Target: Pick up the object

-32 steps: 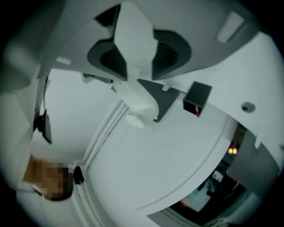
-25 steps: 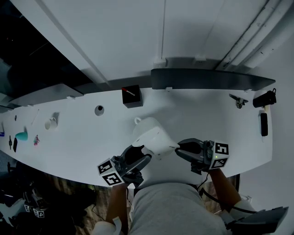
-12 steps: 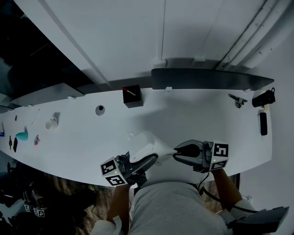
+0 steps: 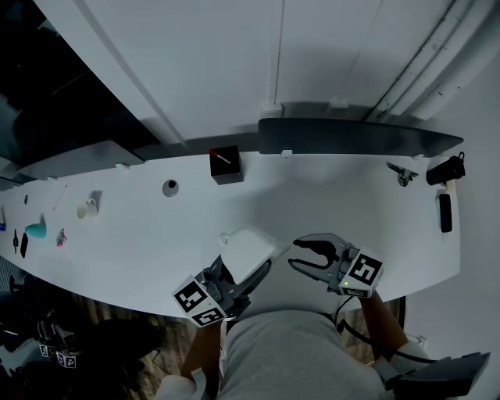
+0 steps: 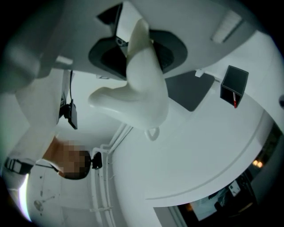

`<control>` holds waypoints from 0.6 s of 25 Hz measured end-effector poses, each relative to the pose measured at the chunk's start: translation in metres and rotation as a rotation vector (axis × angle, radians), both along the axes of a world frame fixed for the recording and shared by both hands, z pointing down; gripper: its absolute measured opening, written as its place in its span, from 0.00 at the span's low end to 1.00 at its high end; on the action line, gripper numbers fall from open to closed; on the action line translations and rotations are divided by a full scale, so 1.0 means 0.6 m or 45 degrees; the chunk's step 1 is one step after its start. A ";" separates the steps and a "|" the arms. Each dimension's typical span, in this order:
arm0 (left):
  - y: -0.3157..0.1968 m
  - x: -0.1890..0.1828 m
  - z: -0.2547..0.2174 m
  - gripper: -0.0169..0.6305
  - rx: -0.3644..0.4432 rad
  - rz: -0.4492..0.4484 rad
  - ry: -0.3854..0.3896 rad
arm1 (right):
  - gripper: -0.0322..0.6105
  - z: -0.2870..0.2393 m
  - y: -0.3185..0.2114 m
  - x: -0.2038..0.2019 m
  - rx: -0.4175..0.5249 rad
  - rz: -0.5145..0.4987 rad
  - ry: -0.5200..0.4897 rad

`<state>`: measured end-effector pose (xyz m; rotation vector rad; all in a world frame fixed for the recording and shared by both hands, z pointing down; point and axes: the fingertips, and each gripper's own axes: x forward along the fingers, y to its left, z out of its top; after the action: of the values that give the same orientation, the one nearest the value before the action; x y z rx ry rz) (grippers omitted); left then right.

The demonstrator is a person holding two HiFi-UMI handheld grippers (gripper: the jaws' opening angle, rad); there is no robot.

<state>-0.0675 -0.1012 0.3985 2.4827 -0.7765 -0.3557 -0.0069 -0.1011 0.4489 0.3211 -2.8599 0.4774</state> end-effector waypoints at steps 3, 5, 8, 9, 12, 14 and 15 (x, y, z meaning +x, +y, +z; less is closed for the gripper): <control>-0.008 -0.011 0.005 0.24 0.036 -0.104 -0.165 | 0.30 0.008 -0.027 0.019 0.088 0.157 0.140; -0.012 -0.017 0.010 0.24 0.082 -0.181 -0.313 | 0.23 0.005 -0.044 0.028 0.206 0.273 0.246; -0.019 -0.023 0.026 0.24 0.115 -0.314 -0.518 | 0.05 -0.005 -0.052 0.021 0.336 0.390 0.365; -0.020 -0.025 0.033 0.24 0.117 -0.363 -0.580 | 0.05 -0.009 -0.053 0.015 0.362 0.419 0.381; -0.020 -0.034 0.042 0.24 0.129 -0.532 -0.710 | 0.05 -0.024 -0.053 0.001 0.440 0.491 0.424; -0.020 -0.039 0.038 0.24 0.128 -0.636 -0.731 | 0.05 -0.032 -0.049 -0.004 0.455 0.565 0.400; -0.018 -0.041 0.038 0.24 0.126 -0.667 -0.743 | 0.05 -0.038 -0.046 -0.008 0.464 0.592 0.382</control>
<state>-0.0918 -0.1120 0.4214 2.4588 -1.6880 0.1802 -0.0115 -0.1289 0.4259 1.0375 -2.5506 -0.0306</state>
